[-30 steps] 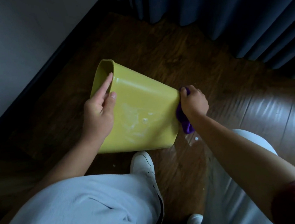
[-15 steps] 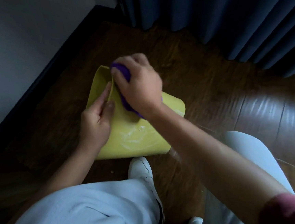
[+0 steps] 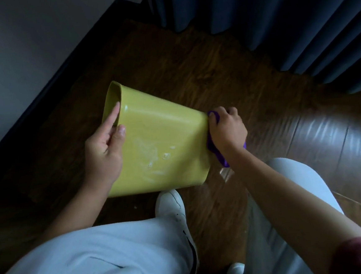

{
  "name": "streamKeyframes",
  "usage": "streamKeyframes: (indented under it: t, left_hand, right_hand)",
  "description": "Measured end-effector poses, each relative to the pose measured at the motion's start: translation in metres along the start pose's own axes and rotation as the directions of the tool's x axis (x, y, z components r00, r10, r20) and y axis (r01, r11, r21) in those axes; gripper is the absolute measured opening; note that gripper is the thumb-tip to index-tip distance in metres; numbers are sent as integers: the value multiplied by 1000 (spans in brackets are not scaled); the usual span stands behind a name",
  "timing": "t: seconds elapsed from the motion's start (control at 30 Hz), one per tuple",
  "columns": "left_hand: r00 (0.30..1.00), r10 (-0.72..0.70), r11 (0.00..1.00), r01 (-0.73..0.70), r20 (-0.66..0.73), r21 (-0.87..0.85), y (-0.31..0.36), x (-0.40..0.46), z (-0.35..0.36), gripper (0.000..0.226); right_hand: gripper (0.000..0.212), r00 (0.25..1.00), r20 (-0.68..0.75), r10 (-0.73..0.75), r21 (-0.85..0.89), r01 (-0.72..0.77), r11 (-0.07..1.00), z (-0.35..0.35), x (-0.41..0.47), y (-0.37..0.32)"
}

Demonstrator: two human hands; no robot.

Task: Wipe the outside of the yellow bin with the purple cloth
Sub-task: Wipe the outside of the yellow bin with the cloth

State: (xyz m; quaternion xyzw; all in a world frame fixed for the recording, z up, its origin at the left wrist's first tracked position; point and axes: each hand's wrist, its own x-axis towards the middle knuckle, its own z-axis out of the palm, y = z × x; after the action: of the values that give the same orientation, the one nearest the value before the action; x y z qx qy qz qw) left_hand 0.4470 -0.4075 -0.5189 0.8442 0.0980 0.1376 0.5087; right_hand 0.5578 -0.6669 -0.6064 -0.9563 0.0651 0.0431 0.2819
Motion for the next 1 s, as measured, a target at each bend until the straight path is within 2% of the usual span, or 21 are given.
streamKeyframes:
  t: [0.17, 0.27, 0.37, 0.5, 0.57, 0.63, 0.7, 0.83, 0.9, 1.0]
  left_hand:
    - [1000, 7, 1000, -7, 20, 4, 0, 6, 3, 47]
    - [998, 36, 999, -36, 43, 21, -2, 5, 1, 47]
    - [998, 48, 999, -49, 50, 23, -3, 3, 1, 47]
    - [999, -2, 1000, 2, 39, -8, -2, 8, 3, 49]
    - [1000, 13, 1000, -14, 21, 24, -4, 12, 3, 48]
    - [999, 39, 998, -39, 5, 52, -8, 13, 3, 48]
    - [999, 45, 999, -45, -1, 29, -12, 11, 3, 48]
    - [996, -17, 1000, 15, -91, -25, -23, 8, -2, 44]
    - [990, -42, 999, 39, -138, -22, -29, 6, -5, 43]
    - [981, -80, 996, 72, -176, -50, -30, 3, -8, 43]
  right_hand:
    - [32, 989, 78, 129, -43, -126, 991, -9, 12, 15]
    - [28, 994, 36, 100, 38, -102, 994, -29, 16, 10]
    - [25, 995, -78, -58, 281, 78, 957, -47, 7, -22]
    - [27, 932, -263, -250, 559, 358, 748, -58, -18, -95]
    - [31, 881, -349, -319, 601, 471, 646, -49, -33, -125]
    - [36, 844, -373, -386, 588, 537, 605, -28, -45, -141]
    - [38, 828, -363, -428, 542, 561, 625, -4, -51, -143]
    - [41, 835, -323, -446, 323, 540, 777, 32, -49, -113]
    - [44, 870, -266, -414, 235, 475, 848, 42, -46, -90]
    - [45, 942, -189, -279, 212, 317, 925, 48, -37, -58]
